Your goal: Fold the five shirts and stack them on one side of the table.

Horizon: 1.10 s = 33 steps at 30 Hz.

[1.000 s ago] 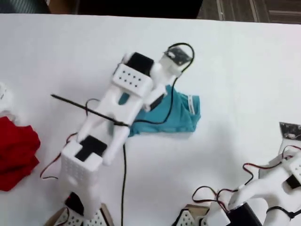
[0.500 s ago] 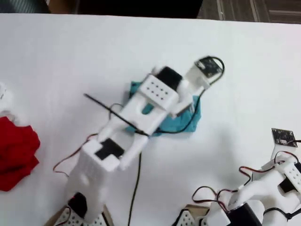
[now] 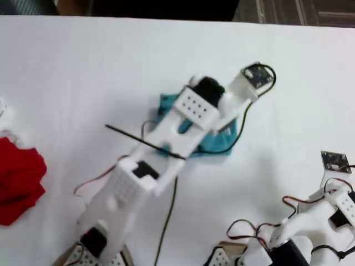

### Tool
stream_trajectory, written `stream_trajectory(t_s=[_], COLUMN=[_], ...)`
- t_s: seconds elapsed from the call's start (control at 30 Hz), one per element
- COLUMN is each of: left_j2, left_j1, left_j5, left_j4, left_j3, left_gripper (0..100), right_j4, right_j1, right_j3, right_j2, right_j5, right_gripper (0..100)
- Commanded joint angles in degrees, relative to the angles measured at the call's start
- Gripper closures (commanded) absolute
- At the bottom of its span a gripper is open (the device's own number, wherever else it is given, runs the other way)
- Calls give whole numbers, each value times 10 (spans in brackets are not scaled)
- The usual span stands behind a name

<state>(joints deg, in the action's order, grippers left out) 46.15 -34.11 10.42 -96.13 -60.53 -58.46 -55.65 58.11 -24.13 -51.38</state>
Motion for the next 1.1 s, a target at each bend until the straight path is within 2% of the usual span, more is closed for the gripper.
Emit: stream_trajectory(t_s=[0.0, 0.27, 0.47, 0.57, 0.7, 0.9, 1.07], left_j2=[10, 27, 26, 24, -14, -47, -44], left_j1=[-6, -6, -4, 11, 53, 155, 258], left_j5=[-1, 3, 32, 32, 31, 33, 34], left_j4=[-5, -11, -46, -62, -62, -62, -57], left_j3=[-29, -35, -51, -113, -153, -94, -11], left_gripper=[976, 960, 733, 723, 728, 728, 728], right_j4=[6, 4, 4, 5, 4, 3, 3], right_j1=[0, 0, 0, 0, 19, 65, 167], right_j3=[-3, -2, -2, -2, -2, -4, -25], right_j2=[-23, -23, -23, -23, -23, -23, -23], right_j5=[0, 0, 0, 0, 4, 4, 17], right_gripper=[977, 977, 977, 977, 977, 977, 977])
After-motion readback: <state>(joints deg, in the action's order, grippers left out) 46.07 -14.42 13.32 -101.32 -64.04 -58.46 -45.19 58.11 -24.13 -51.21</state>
